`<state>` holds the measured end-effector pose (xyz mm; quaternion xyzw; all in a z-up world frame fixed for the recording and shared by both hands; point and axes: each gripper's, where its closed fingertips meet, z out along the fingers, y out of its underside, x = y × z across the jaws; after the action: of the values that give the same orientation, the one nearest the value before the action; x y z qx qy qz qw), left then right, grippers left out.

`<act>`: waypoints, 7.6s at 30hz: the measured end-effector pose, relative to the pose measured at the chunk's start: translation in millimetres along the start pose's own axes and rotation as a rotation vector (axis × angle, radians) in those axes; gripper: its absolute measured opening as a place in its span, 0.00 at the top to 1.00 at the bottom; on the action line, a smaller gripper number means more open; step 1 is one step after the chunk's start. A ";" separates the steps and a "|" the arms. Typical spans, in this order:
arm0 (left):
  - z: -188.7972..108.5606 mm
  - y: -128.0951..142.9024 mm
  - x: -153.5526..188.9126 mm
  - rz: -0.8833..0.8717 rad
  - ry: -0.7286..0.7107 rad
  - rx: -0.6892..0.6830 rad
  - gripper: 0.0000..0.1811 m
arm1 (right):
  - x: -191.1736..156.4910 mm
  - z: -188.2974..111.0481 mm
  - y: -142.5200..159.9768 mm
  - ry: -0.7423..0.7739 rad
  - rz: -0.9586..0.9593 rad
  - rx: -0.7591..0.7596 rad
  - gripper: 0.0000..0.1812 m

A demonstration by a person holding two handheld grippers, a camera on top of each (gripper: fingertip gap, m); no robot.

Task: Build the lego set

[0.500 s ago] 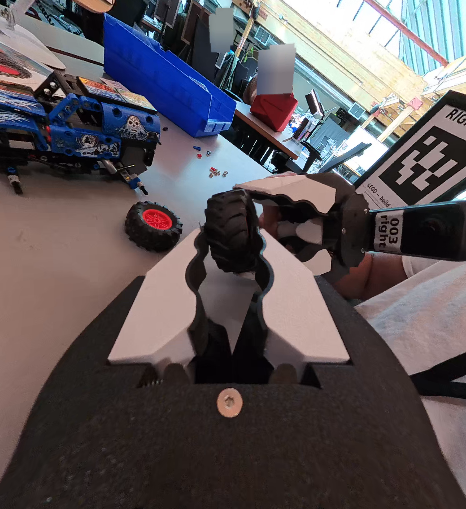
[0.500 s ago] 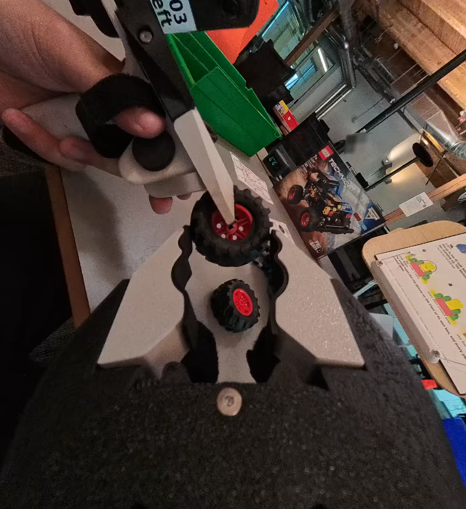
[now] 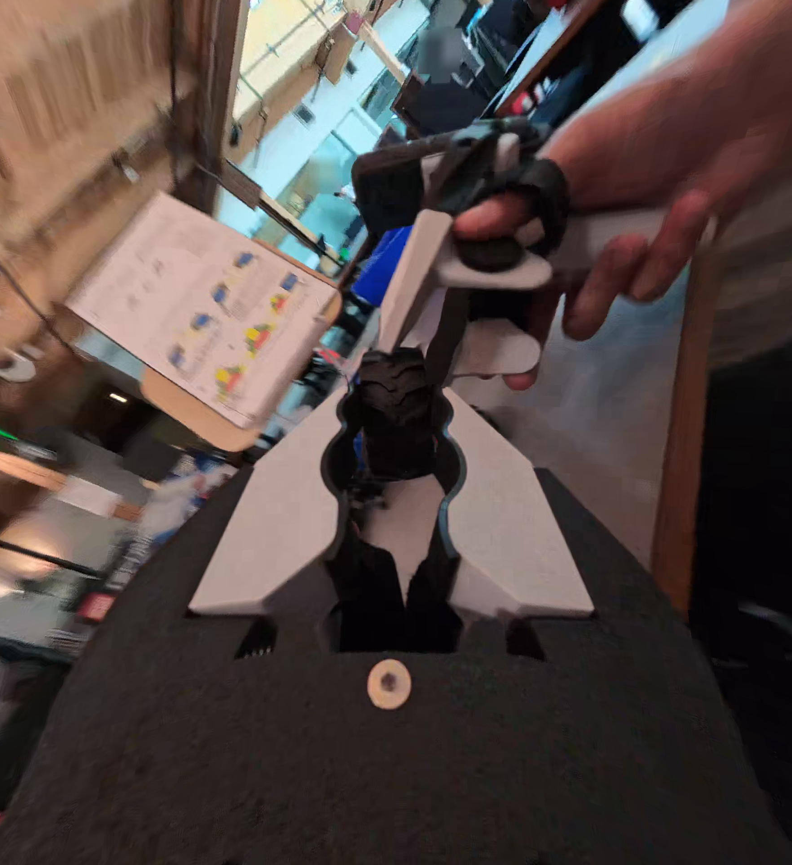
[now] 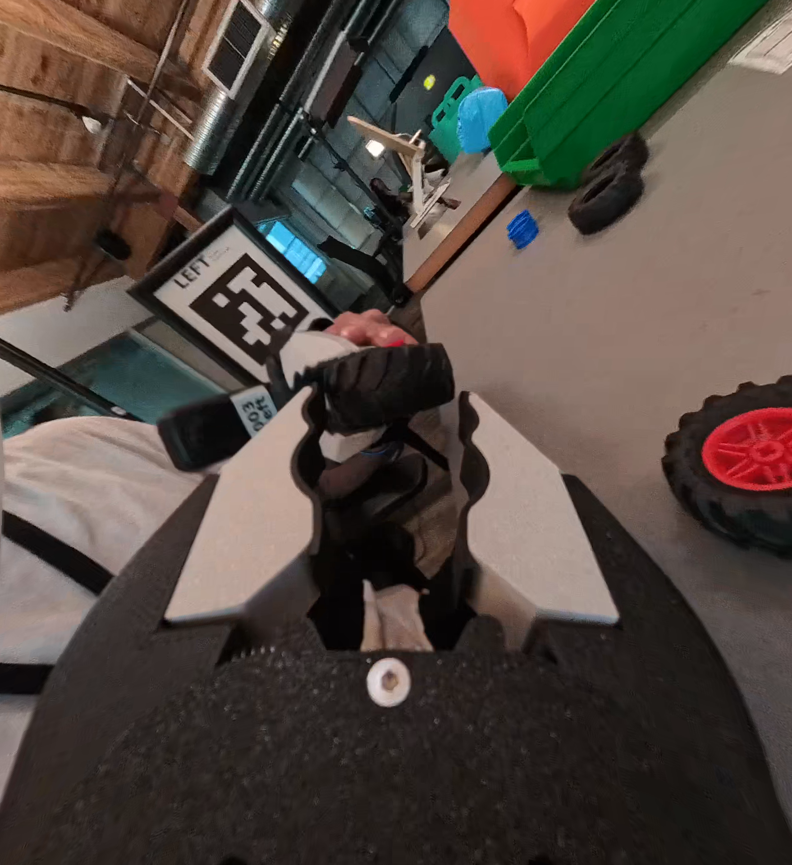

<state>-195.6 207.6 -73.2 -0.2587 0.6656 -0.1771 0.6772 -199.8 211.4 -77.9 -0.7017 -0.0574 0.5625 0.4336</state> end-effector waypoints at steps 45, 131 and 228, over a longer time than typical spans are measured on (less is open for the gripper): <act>19.3 16.3 8.8 -1.109 0.426 -0.062 0.85 | 20.1 -16.8 -11.1 0.293 -0.491 0.009 0.81; 5.0 10.7 -19.7 -0.311 0.007 0.105 0.86 | -5.1 -20.2 -9.6 0.152 -0.386 0.021 0.69; 0.5 12.1 8.8 -1.052 0.525 0.087 0.88 | -3.4 -5.4 9.0 0.013 -0.255 -0.026 0.87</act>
<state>-195.9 212.3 -87.5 -0.4735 0.5854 -0.5745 0.3211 -200.2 201.0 -81.5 -0.6978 -0.1506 0.4975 0.4929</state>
